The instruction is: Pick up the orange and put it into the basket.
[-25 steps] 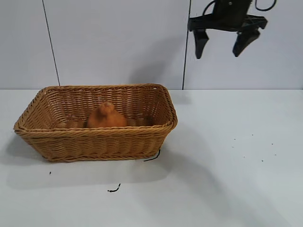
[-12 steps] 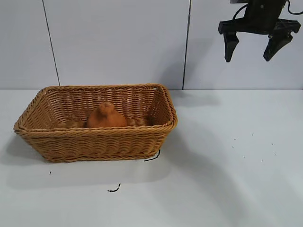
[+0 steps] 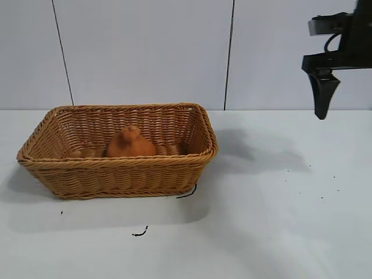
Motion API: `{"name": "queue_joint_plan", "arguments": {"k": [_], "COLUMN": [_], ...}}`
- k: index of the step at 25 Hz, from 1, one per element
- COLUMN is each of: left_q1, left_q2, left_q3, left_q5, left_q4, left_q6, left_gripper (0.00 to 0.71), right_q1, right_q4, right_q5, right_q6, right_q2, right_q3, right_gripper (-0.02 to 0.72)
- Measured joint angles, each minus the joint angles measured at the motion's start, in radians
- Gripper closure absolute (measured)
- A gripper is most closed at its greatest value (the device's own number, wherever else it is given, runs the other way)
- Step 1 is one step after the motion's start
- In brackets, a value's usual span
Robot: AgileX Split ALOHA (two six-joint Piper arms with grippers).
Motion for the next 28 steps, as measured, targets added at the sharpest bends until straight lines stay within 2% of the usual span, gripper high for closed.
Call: {"name": "queue_joint_plan", "arguments": {"k": [7, 11, 14, 20, 22, 28], "left_q1": [0.0, 0.0, 0.0, 0.0, 0.0, 0.0], "left_q2": [0.0, 0.0, 0.0, 0.0, 0.0, 0.0], "left_q3": [0.0, 0.0, 0.0, 0.0, 0.0, 0.0], "left_q5": [0.001, 0.001, 0.001, 0.001, 0.001, 0.001], "left_q4": [0.0, 0.0, 0.0, 0.0, 0.0, 0.0], "left_q6": [0.0, 0.0, 0.0, 0.0, 0.0, 0.0], "left_gripper": [0.071, 0.071, 0.071, 0.071, 0.071, 0.071], "right_q1": [0.0, 0.0, 0.0, 0.0, 0.0, 0.0], "right_q4": [0.005, 0.005, 0.005, 0.011, 0.021, 0.045], "right_q5": [0.0, 0.001, -0.028, -0.147, -0.177, -0.177], "right_q6": [-0.001, -0.031, -0.061, -0.122, -0.122, -0.128], "right_q2": [-0.418, -0.676, -0.874, -1.236, -1.342, -1.553], "right_q3": [0.327, 0.452, 0.538, 0.675, 0.731, 0.896], "right_gripper": [0.036, 0.036, 0.036, 0.036, 0.036, 0.036]}}
